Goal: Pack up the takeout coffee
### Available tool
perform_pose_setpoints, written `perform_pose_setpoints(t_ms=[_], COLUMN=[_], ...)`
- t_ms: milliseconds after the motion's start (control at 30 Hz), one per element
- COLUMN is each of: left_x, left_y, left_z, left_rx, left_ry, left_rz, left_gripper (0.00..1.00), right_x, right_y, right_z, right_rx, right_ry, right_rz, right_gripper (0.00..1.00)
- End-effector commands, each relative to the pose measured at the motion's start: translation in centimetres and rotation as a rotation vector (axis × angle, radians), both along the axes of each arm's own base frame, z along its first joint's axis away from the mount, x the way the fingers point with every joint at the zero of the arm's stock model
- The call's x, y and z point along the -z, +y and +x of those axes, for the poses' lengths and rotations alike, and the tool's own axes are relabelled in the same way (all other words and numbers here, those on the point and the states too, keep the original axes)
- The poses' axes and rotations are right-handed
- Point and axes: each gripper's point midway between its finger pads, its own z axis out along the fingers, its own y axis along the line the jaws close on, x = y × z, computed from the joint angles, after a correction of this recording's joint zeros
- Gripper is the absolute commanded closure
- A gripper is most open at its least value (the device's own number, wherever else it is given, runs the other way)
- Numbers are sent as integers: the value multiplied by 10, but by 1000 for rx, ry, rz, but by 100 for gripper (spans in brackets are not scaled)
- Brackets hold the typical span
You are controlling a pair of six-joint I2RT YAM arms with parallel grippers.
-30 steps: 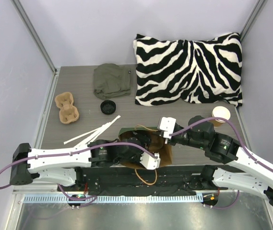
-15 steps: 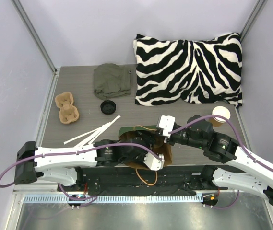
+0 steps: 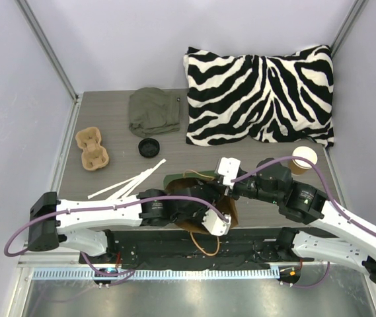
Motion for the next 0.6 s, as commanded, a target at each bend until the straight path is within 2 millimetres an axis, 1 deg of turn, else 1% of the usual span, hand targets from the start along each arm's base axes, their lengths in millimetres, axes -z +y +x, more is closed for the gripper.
perform_pose_setpoints(t_ms=[0,100,233,300,400,567], left_x=[-14,-8,-10,-7,-2,9], left_y=[-10,-9,-7,-6,-5,-3], left_z=[5,8,9,10,13,18], left_rx=[46,43,43,45,45,57], left_ry=[-38,-35,-42,-51,-46,-41], left_rz=[7,48,53,66,84,120], left_gripper=[23,23,23,23,23,23], right_x=[-26,-26,-26,-27,-25,-28], right_y=[9,10,10,10,11,11], right_z=[-3,-3,-4,-4,-4,-5], right_rx=[-29,-30,-31,-33,-33,-38], right_ry=[-20,-13,-11,-11,-5,-2], right_rz=[90,91,91,94,89,95], right_gripper=[99,99,99,99,99,99])
